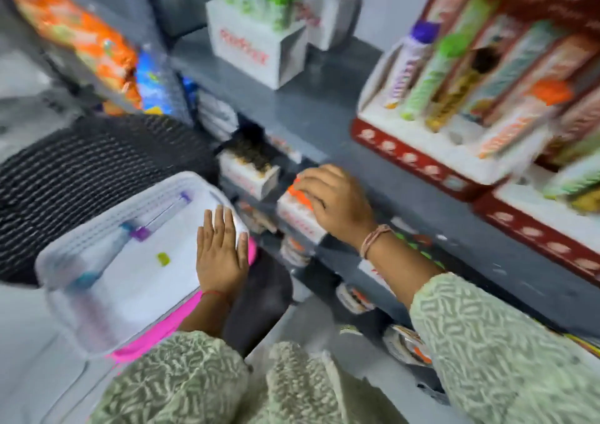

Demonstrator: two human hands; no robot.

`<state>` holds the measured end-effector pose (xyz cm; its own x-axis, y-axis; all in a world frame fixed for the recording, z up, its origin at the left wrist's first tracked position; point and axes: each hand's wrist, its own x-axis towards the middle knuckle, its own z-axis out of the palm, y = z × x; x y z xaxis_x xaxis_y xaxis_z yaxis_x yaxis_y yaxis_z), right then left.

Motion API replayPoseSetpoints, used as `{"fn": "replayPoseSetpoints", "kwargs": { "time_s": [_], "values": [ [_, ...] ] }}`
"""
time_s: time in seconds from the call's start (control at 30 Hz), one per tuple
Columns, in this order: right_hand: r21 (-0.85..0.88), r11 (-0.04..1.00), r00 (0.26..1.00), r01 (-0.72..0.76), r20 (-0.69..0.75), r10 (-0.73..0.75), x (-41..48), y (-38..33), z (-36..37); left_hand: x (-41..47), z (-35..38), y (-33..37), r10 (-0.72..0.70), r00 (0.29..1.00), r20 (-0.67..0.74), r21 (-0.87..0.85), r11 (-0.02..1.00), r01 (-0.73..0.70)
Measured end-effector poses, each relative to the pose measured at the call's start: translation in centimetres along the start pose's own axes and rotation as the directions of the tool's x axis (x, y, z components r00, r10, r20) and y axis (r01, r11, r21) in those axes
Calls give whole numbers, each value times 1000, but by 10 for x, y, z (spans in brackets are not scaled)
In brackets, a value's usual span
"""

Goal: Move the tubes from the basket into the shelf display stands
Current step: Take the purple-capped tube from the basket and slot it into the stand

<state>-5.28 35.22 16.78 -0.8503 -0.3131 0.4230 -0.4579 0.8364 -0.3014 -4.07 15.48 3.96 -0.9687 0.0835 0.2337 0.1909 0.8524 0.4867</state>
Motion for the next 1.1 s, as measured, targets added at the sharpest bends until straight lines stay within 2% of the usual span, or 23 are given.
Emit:
{"fn": "replayPoseSetpoints", "kwargs": {
  "time_s": [0.1, 0.2, 0.3, 0.37, 0.5, 0.6, 0.67, 0.7, 0.77, 0.8, 0.9, 0.97, 1.1],
  "values": [
    [153, 987, 973, 47, 218, -80, 29, -24, 83, -38, -9, -60, -207, 978, 18, 87, 975, 205],
    [288, 954, 915, -81, 402, -43, 54, -46, 165, -70, -11, -101, -379, 924, 55, 152, 918, 367],
    [314, 932, 883, -181, 470, 13, 82, -59, 236, -87, -6, -126, -426, 902, 72, 203, 892, 405],
    [279, 942, 855, -189, 518, 18, 110, -63, 277, -89, 0, -136, -417, 908, 42, 230, 889, 397],
    [-17, 999, 734, 43, 679, -20, 143, -48, 342, -94, 9, -139, -410, 912, -20, 228, 886, 404],
    [-72, 994, 768, 83, 640, -18, 138, -42, 352, -98, 12, -143, -420, 907, -28, 231, 880, 415],
    [-1, 999, 766, -39, 642, 31, 128, -42, 337, -97, 12, -145, -428, 904, 3, 233, 879, 416],
    [78, 985, 760, -155, 647, 68, 121, -43, 324, -96, 10, -145, -430, 902, 30, 233, 881, 412],
    [230, 906, 769, -356, 622, 144, 109, -45, 287, -96, 6, -145, -445, 890, 97, 226, 881, 415],
    [294, 865, 794, -406, 582, 175, 103, -45, 263, -95, 3, -144, -449, 885, 121, 220, 882, 417],
    [421, 795, 858, -437, 462, 227, 84, -35, 170, -85, -4, -137, -441, 887, 135, 164, 893, 419],
    [470, 765, 880, -441, 394, 265, 69, -26, 89, -64, -6, -114, -373, 920, 120, 118, 925, 360],
    [429, 799, 901, -421, 297, 316, 28, -14, -81, -5, 6, -25, -44, 997, 65, -16, 999, 45]
  ]
}}
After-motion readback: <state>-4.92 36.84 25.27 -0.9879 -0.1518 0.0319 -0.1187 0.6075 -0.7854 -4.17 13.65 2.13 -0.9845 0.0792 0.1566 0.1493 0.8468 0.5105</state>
